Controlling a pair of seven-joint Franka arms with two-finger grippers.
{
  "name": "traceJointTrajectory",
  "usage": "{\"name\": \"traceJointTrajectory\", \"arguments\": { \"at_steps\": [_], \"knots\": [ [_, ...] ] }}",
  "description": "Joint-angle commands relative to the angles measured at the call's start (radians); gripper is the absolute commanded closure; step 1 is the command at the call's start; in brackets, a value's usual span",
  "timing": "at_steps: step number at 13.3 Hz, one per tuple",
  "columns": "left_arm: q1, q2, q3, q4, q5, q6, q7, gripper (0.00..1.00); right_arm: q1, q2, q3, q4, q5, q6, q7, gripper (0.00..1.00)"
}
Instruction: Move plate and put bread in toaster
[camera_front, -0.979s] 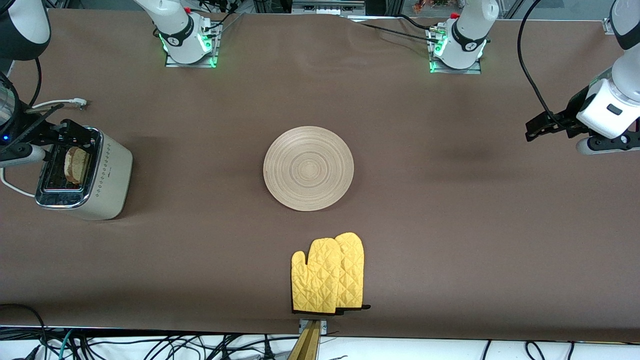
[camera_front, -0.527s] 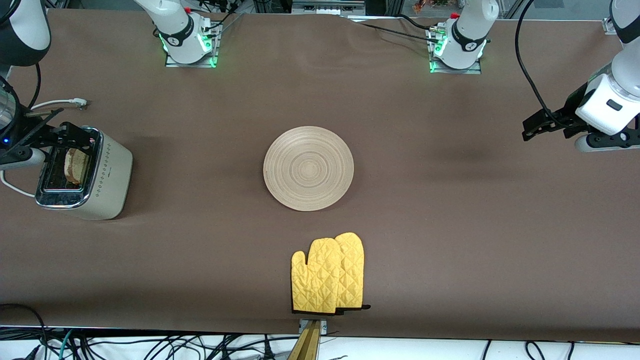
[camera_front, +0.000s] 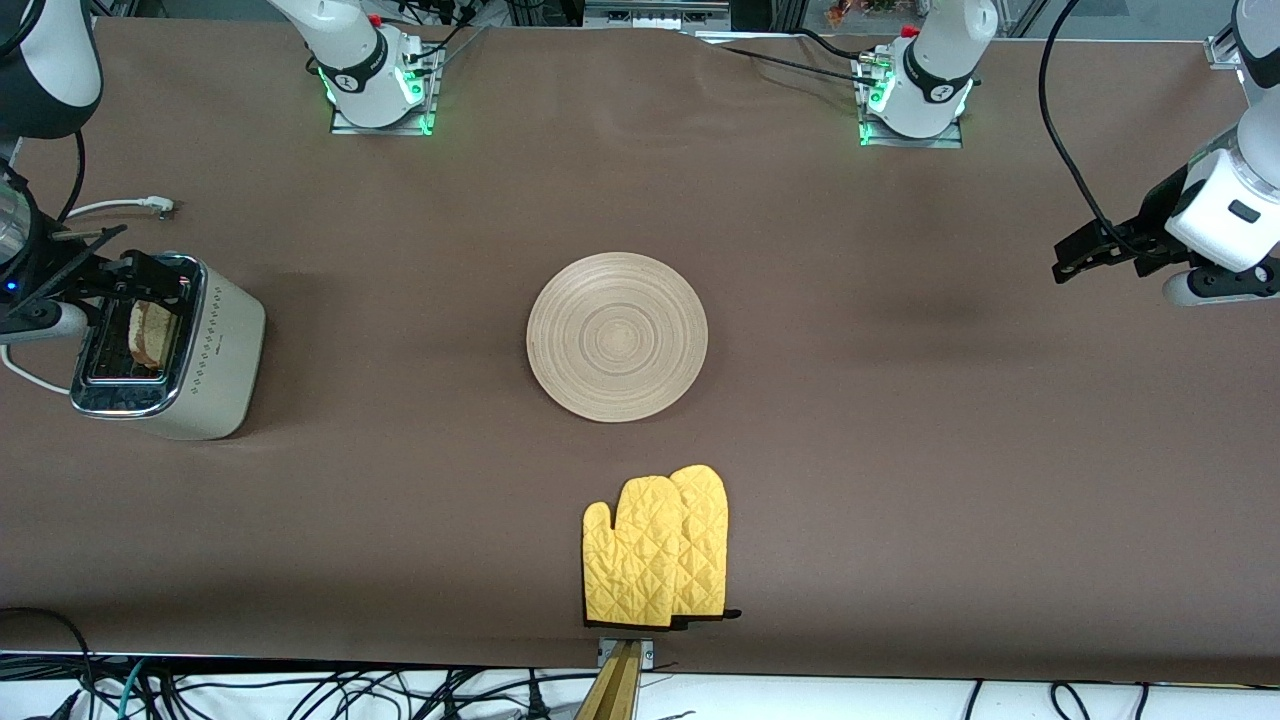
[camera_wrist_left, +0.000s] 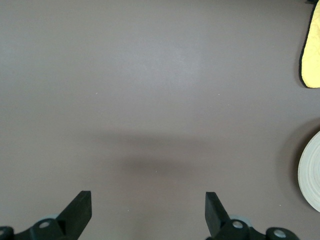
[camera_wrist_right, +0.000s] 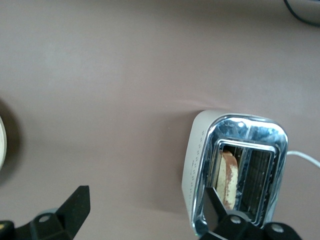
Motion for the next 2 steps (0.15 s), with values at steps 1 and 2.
{"name": "traceJointTrajectory", "arguments": {
  "at_steps": [1, 2],
  "knots": [
    [-0.009, 0.016, -0.003, 0.027, -0.023, -0.013, -0.002, 0.00, -0.014, 0.011, 0.015, 0.021, -0.014, -0.003, 0.059, 0.00],
    [-0.009, 0.015, -0.003, 0.027, -0.023, -0.014, -0.002, 0.00, -0.014, 0.011, 0.015, 0.024, -0.014, -0.003, 0.059, 0.00]
  ]
}}
